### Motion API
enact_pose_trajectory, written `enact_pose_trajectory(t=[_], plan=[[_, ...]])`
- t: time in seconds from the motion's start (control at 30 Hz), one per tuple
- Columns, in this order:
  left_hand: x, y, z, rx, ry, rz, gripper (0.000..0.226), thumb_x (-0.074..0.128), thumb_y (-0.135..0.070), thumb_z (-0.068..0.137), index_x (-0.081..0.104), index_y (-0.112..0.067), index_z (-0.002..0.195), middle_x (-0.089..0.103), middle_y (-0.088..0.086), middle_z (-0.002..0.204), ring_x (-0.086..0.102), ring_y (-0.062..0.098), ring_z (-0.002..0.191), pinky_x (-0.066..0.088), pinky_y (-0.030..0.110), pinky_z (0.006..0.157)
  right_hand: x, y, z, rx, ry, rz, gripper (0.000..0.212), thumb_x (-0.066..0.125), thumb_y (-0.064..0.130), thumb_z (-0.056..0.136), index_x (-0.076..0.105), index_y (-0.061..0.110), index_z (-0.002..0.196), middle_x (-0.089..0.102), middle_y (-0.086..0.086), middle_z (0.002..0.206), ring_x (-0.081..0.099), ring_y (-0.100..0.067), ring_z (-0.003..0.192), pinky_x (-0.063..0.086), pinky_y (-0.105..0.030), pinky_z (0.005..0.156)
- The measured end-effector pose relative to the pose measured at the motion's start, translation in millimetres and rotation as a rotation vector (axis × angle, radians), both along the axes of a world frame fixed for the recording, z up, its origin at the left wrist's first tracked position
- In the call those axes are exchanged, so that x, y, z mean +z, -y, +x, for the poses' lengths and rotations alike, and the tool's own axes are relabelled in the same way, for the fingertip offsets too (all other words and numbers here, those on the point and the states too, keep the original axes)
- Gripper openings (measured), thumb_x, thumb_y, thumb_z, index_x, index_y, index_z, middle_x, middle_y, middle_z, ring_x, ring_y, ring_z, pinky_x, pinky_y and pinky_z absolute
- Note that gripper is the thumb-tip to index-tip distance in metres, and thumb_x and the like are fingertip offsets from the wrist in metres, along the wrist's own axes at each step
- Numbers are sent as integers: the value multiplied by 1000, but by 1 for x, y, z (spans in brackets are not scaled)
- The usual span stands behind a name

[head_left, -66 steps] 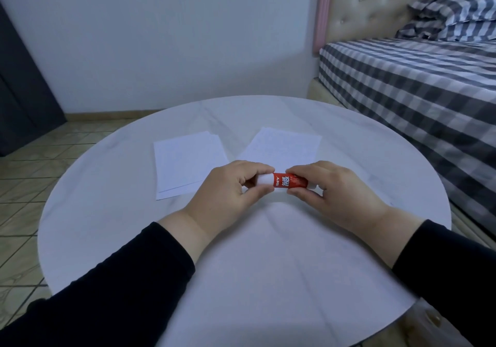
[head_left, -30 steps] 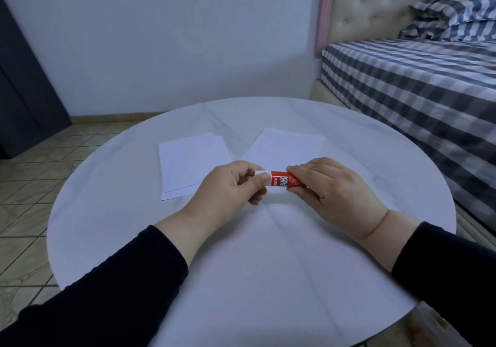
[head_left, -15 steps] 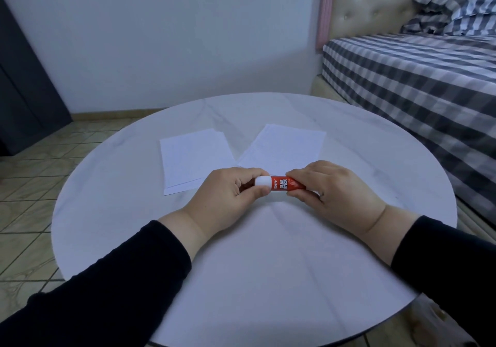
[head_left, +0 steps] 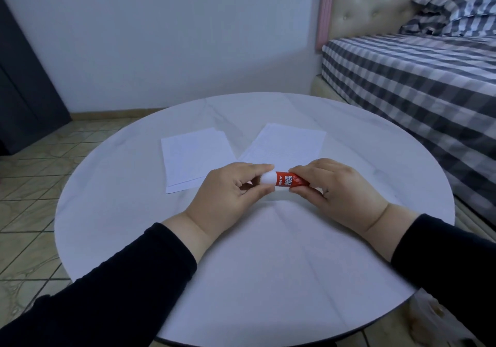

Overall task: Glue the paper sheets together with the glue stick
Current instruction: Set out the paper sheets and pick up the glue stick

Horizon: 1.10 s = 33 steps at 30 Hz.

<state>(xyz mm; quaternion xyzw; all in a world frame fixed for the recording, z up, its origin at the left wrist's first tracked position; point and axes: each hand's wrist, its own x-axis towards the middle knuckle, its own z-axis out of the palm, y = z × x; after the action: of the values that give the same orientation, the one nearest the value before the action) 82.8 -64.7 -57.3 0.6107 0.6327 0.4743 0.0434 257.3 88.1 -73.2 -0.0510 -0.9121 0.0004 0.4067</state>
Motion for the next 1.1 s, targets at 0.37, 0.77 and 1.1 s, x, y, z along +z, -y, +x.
enact_pose_trajectory(t=[0.37,0.77,1.1], plan=[[-1,-4,-6,-42,-391,11,27,49,-35,96,65,-13,101,60,0,78,45,8,73,36,12,70,2,2,1,27,82,-50,32,54,37,90,71,13,103,65,-1,72,59,-19,68,42,-23,65],[-3,-2,-8,-31,-120,-159,13,61,-33,93,71,-28,100,58,-7,72,51,5,73,35,10,66,0,4,0,18,30,106,31,56,28,90,71,2,101,70,-6,80,66,-28,73,55,-37,66],[0,14,-40,97,87,-138,9,64,-30,92,71,-32,96,63,-2,72,57,1,63,44,13,72,4,-7,9,-102,-8,7,31,57,31,89,71,6,101,69,-5,81,65,-25,72,48,-32,70]])
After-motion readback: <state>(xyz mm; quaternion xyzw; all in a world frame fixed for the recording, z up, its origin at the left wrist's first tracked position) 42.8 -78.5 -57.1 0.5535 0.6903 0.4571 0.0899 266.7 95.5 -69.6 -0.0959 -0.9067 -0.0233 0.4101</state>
